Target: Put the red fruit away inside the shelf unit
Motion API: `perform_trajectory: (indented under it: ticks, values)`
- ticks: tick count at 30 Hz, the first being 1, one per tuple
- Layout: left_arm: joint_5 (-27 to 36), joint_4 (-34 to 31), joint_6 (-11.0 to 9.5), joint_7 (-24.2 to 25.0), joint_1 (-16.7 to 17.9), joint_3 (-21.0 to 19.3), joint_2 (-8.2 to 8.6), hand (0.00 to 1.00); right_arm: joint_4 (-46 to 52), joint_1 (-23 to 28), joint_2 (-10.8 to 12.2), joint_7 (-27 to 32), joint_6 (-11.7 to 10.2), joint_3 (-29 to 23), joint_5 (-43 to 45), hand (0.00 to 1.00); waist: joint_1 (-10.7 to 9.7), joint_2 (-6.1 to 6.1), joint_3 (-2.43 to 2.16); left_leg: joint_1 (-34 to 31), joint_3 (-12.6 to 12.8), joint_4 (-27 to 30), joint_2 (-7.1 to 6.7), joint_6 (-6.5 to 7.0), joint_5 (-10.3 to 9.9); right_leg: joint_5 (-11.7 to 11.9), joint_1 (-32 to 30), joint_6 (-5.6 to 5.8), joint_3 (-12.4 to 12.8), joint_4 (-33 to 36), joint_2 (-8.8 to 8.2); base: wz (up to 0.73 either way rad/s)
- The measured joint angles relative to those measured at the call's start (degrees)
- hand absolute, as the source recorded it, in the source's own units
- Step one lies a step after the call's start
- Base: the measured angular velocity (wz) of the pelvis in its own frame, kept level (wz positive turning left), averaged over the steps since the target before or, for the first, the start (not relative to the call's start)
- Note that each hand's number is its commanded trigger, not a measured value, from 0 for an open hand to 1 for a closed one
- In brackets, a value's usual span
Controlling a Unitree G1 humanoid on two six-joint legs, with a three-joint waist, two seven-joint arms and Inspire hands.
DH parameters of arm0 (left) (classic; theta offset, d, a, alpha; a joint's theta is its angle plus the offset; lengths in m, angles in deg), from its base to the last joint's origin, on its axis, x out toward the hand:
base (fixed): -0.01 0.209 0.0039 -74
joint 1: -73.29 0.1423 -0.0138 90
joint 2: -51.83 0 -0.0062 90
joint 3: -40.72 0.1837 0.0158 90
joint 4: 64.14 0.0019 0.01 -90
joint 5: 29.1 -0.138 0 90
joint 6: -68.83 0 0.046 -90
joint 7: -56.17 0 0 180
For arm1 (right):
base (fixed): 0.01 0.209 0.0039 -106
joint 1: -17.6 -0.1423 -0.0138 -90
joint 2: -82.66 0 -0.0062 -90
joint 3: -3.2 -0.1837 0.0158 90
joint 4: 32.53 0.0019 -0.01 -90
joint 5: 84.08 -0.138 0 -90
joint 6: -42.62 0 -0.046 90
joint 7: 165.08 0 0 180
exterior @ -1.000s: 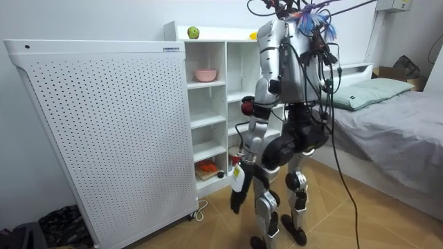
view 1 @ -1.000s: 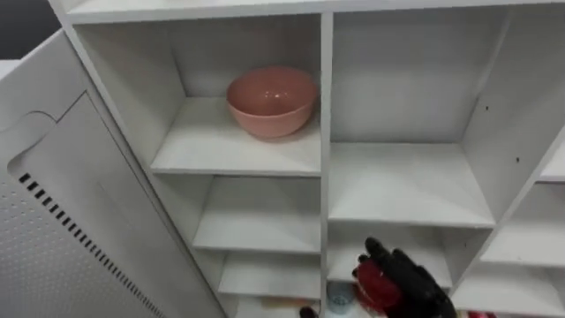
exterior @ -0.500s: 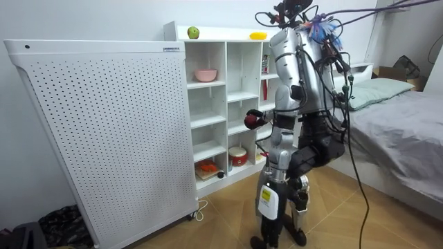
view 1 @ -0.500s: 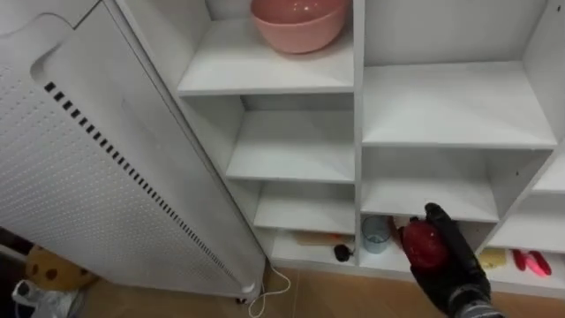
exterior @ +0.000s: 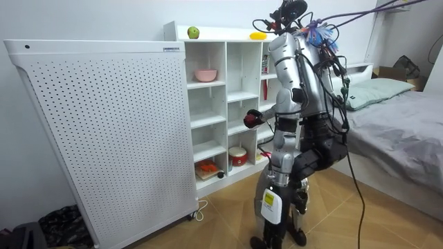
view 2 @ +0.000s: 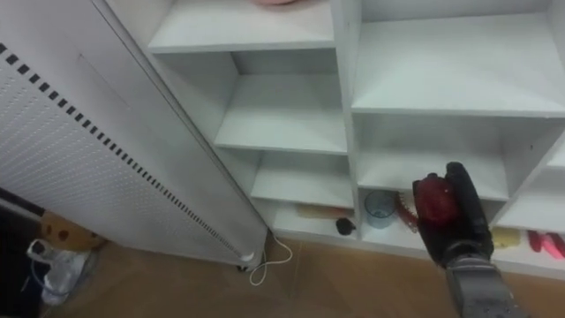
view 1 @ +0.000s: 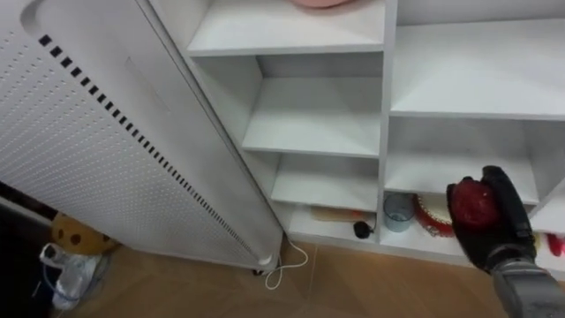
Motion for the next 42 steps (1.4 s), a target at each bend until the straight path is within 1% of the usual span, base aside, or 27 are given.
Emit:
perform_trajectory:
  ticks: [2,3,5,8,9,10,11,13,14,15,16,17,22,24,27,31,32,36,38,42]
  values:
    - [0.0,-1.0,-0.3,0.0,0.5,0.0,-0.30,0.00,0.9,-1.3,-0.2,1.3,-0.6,-0.3,-0.3,1.00,-0.4,-0.01,-0.03,-1.4,0.0,1.0,-0.01,0.08,-0.1,-0.2,-1.3,-0.26,-0.3,1.1,-0.70,0.07]
    - [0.0,-1.5,-0.4,0.0,0.6,0.0,-0.54,0.00,1.5,-1.5,-0.2,1.6,-0.7,-0.5,-0.4,1.00,-0.4,-0.03,-0.03,-1.9,-0.1,1.3,-0.01,0.11,-0.1,-0.3,-1.8,-0.29,-0.3,1.6,-0.80,0.09]
    - [0.0,-2.7,-1.4,-0.2,0.8,0.0,-1.69,0.00,2.0,-2.7,-0.5,2.7,-1.4,-0.7,-1.0,1.00,-0.5,0.00,-0.08,-3.4,-0.3,2.6,0.00,0.23,-0.3,-0.6,-2.8,-0.25,-0.5,2.6,-0.99,0.10]
    - [0.0,-3.1,-1.4,-1.2,1.0,0.0,-2.42,0.00,2.1,-3.3,-0.5,4.1,-2.3,-0.7,-1.0,1.00,-0.5,0.03,-0.12,-3.9,-0.3,3.6,0.05,0.48,-0.5,-0.8,-2.9,-0.07,-0.7,3.3,-1.21,0.06]
    - [0.0,-3.1,-1.4,-1.2,1.0,0.0,-2.50,0.00,2.1,-3.4,-0.6,4.3,-2.4,-0.8,-1.0,0.91,-0.5,0.02,-0.12,-3.9,-0.3,3.8,0.09,0.56,-0.6,-0.9,-2.9,-0.05,-0.7,3.5,-1.34,0.06]
    - [0.0,-3.1,-1.4,-1.4,1.0,0.0,-2.55,0.00,2.1,-3.8,-0.6,4.9,-2.4,-0.9,-0.9,0.29,-0.4,0.07,-0.17,-4.1,-0.2,4.1,0.14,0.61,-0.6,-1.0,-2.9,0.09,-0.7,3.6,-1.45,0.05]
    - [0.0,-3.2,-1.4,-1.8,1.2,0.0,-2.56,0.00,2.1,-4.6,-0.6,5.7,-2.4,-0.9,-0.8,0.00,-0.4,0.16,-0.36,-4.4,-0.2,4.2,0.28,0.74,-0.7,-1.0,-3.0,0.14,-0.9,3.5,-1.39,0.05]
    - [0.0,-4.1,-1.4,-2.5,1.9,0.0,-2.72,0.00,2.2,-5.6,-0.6,6.8,-2.7,-1.0,-0.8,0.00,-0.3,0.16,-0.46,-4.5,0.4,4.5,0.71,1.03,-0.9,-0.9,-2.9,0.22,-1.2,3.5,-1.11,0.05]
    - [-0.1,-4.5,-1.4,-3.2,2.7,0.0,-2.75,0.00,2.3,-5.9,-0.6,7.9,-3.0,-1.0,-0.9,0.00,0.1,0.04,-0.77,-4.5,0.9,4.6,1.06,1.18,-0.9,-0.9,-2.9,0.29,-1.2,3.5,-0.99,0.03]
    - [-0.2,-4.8,-1.4,-3.6,3.2,0.0,-2.75,0.00,2.3,-5.9,-0.6,8.4,-3.0,-1.0,-0.9,0.00,0.1,-0.08,-1.00,-4.5,1.1,4.6,1.13,1.24,-1.0,-0.9,-2.8,0.30,-1.2,3.6,-1.00,0.00]
    - [-0.3,-4.8,-1.4,-4.1,3.9,0.0,-2.75,0.00,2.4,-6.0,-0.6,9.5,-3.1,-1.0,-0.8,0.00,0.2,-0.18,-1.36,-4.3,1.2,4.6,1.14,1.26,-1.0,-0.9,-2.7,0.33,-1.2,3.6,-1.06,0.00]
    - [-0.4,-4.8,-1.4,-4.7,4.7,0.0,-2.75,0.00,2.4,-6.3,-0.6,10.6,-3.1,-1.0,-0.8,0.00,0.3,-0.26,-1.51,-4.2,1.3,4.6,1.12,1.29,-1.0,-0.9,-2.6,0.34,-1.2,3.6,-1.18,0.00]
    - [-0.6,-4.8,-1.2,-5.9,5.7,0.1,-2.75,0.00,2.4,-7.2,-0.6,14.6,-3.7,-1.1,-0.7,0.00,0.2,-0.32,-1.47,-3.9,1.4,4.7,0.94,1.32,-0.9,-1.0,-2.4,0.28,-1.3,4.1,-1.62,0.01]
    - [-0.6,-5.0,-1.2,-6.1,5.8,1.1,-2.83,0.00,2.4,-7.2,-0.6,16.0,-3.7,-1.2,-0.7,0.00,0.0,-0.36,-1.44,-4.0,1.3,4.7,0.91,1.32,-0.9,-1.1,-2.4,0.30,-1.3,4.2,-1.69,0.02]
    - [-0.6,-6.9,-1.6,-6.3,6.6,1.8,-2.84,0.00,2.4,-7.4,-0.7,18.7,-4.6,-2.4,-0.7,0.00,0.0,-0.46,-1.37,-4.0,1.3,4.7,0.92,1.35,-1.0,-1.2,-2.7,0.37,-1.0,4.3,-1.68,0.00]
    - [-0.7,-7.5,-1.8,-6.3,6.8,1.8,-2.98,0.00,3.3,-8.0,-1.9,22.5,-5.0,-2.7,-0.7,0.00,0.0,-0.51,-1.33,-4.9,1.1,5.1,0.81,1.34,-1.0,-1.3,-3.5,0.48,-0.9,4.6,-1.76,0.00]
    - [-0.7,-7.5,-2.0,-6.3,6.8,1.8,-2.98,0.00,4.5,-8.0,-2.1,23.5,-5.6,-2.7,-0.7,0.00,0.0,-0.52,-1.33,-5.3,1.1,5.2,0.80,1.34,-1.0,-1.3,-3.8,0.39,-0.9,4.6,-1.71,0.00]
    - [-0.7,-7.5,-2.5,-6.3,6.9,2.4,-3.17,0.00,4.6,-8.8,-3.0,25.6,-6.1,-2.7,-0.5,0.00,-0.1,-0.50,-1.32,-5.5,1.1,6.1,0.84,1.49,-1.2,-1.5,-3.9,0.32,-0.9,5.2,-1.76,0.01]
    - [-0.7,-7.4,-2.7,-6.3,6.9,2.4,-3.26,0.00,4.7,-9.4,-3.4,26.5,-6.8,-2.7,-0.5,0.00,0.0,-0.47,-1.31,-5.6,1.1,6.6,0.79,1.49,-1.8,-1.9,-3.9,0.47,-1.0,5.6,-2.16,0.00]
    - [-0.6,-7.4,-2.8,-6.4,7.0,2.4,-3.26,0.00,4.7,-9.5,-4.0,28.0,-7.1,-2.7,-0.5,0.00,0.0,-0.47,-1.31,-5.6,1.1,6.9,0.84,1.81,-2.1,-2.1,-3.7,0.62,-1.2,5.8,-2.49,0.00]
